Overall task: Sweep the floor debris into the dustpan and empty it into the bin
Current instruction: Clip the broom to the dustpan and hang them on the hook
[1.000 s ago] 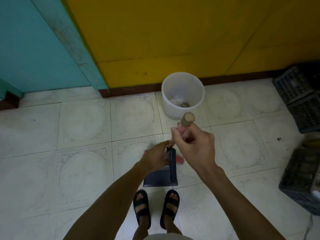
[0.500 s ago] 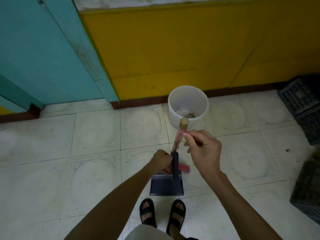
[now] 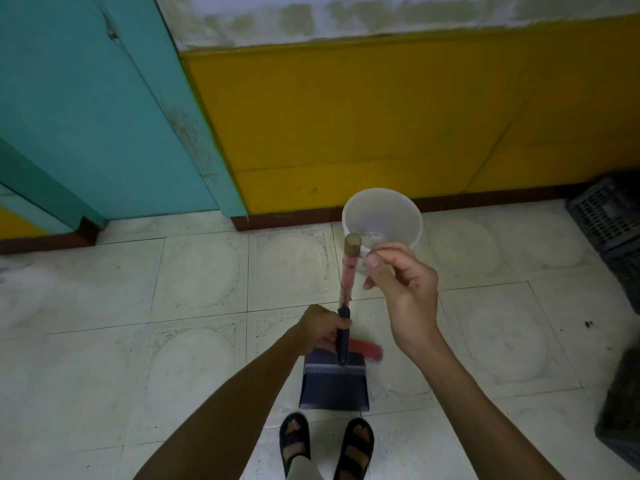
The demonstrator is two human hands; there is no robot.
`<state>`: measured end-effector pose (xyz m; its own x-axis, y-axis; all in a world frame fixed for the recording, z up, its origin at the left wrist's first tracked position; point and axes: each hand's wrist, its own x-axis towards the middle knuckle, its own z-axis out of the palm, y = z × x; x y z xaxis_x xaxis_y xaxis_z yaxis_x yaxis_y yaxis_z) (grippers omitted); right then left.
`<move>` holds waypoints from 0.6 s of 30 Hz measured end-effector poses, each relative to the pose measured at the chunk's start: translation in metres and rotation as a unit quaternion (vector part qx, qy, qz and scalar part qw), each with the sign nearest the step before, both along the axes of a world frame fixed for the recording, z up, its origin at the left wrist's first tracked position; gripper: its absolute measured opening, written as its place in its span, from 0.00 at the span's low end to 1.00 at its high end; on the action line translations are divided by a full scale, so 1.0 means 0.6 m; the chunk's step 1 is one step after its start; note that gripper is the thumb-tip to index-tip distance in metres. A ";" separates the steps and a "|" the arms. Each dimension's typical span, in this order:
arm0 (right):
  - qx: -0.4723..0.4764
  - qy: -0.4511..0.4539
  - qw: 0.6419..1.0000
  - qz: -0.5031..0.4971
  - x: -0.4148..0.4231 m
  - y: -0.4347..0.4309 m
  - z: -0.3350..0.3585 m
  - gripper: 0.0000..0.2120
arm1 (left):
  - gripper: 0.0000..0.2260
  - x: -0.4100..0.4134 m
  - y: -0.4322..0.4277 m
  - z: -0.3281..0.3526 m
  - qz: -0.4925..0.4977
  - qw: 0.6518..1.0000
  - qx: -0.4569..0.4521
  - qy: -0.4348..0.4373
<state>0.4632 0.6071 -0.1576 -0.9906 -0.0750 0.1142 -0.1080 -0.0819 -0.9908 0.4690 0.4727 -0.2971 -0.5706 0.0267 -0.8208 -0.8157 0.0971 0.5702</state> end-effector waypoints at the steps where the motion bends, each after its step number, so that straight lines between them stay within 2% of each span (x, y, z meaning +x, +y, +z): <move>1: -0.028 -0.021 0.999 0.005 -0.005 -0.006 0.008 0.07 | 0.17 -0.004 0.001 0.004 0.003 1.000 -0.004 0.004; 4: -0.061 -0.053 0.997 0.009 -0.020 -0.021 0.029 0.08 | 0.16 -0.014 0.003 0.027 0.035 0.999 -0.014 0.020; 6: -0.053 -0.041 0.998 0.006 -0.029 -0.030 0.043 0.08 | 0.16 -0.025 -0.003 0.038 0.044 0.998 -0.031 0.032; 11: -0.056 -0.002 0.998 -0.009 -0.083 -0.072 0.070 0.15 | 0.16 -0.055 -0.029 0.059 0.075 0.995 -0.031 0.052; 14: -0.040 0.051 0.997 -0.044 -0.124 -0.110 0.080 0.14 | 0.16 -0.086 -0.052 0.072 0.078 0.994 -0.017 0.072; 18: 0.040 0.134 0.989 -0.057 -0.194 -0.160 0.095 0.15 | 0.14 -0.144 -0.096 0.100 0.074 0.993 0.000 0.094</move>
